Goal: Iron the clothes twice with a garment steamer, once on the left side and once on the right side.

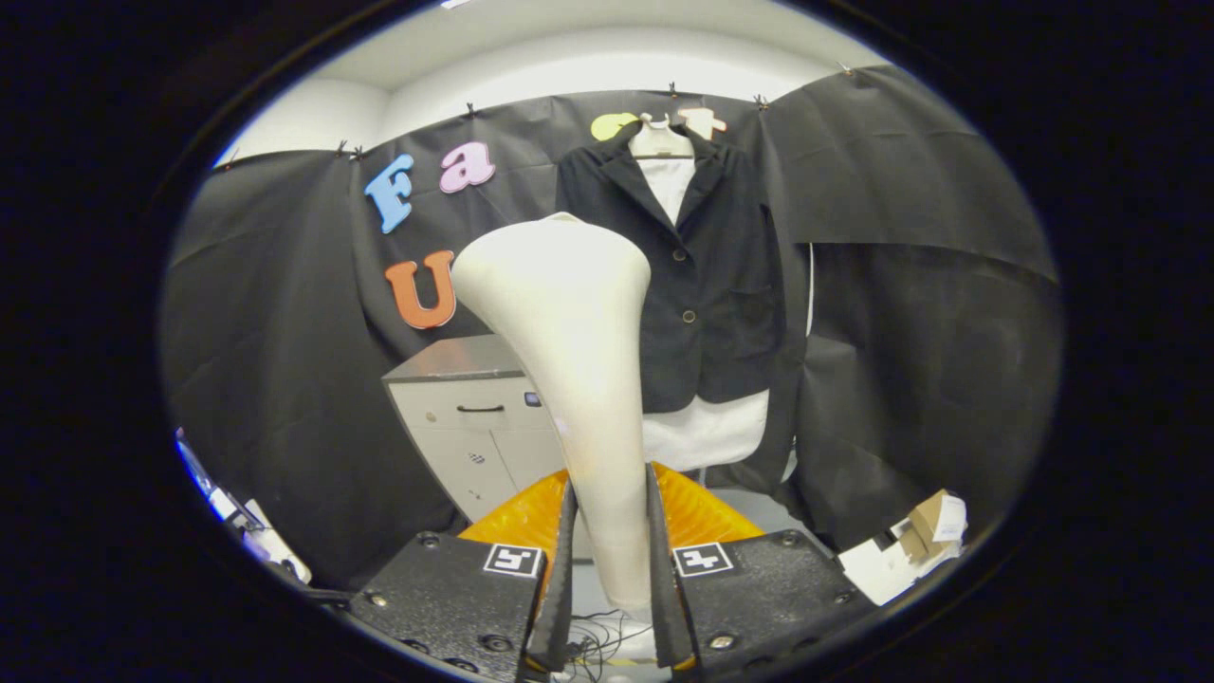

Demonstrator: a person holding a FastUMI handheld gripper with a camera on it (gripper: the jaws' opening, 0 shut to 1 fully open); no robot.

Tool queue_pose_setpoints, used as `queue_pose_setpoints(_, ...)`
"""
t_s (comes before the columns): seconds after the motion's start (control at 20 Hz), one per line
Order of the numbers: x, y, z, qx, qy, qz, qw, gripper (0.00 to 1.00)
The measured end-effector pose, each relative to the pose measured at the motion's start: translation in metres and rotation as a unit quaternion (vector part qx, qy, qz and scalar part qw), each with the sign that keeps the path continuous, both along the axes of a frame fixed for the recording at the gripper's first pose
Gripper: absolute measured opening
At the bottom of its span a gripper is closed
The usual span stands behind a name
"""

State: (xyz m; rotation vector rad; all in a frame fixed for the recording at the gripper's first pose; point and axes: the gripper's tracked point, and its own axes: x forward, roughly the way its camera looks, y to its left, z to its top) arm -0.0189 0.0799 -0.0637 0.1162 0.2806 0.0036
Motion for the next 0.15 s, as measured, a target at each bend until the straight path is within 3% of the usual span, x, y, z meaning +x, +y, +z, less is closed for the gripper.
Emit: queue_pose_setpoints(0.15,-0.0101,0.0088,-0.0104,-0.001,0.010,0.006,1.000,0.37)
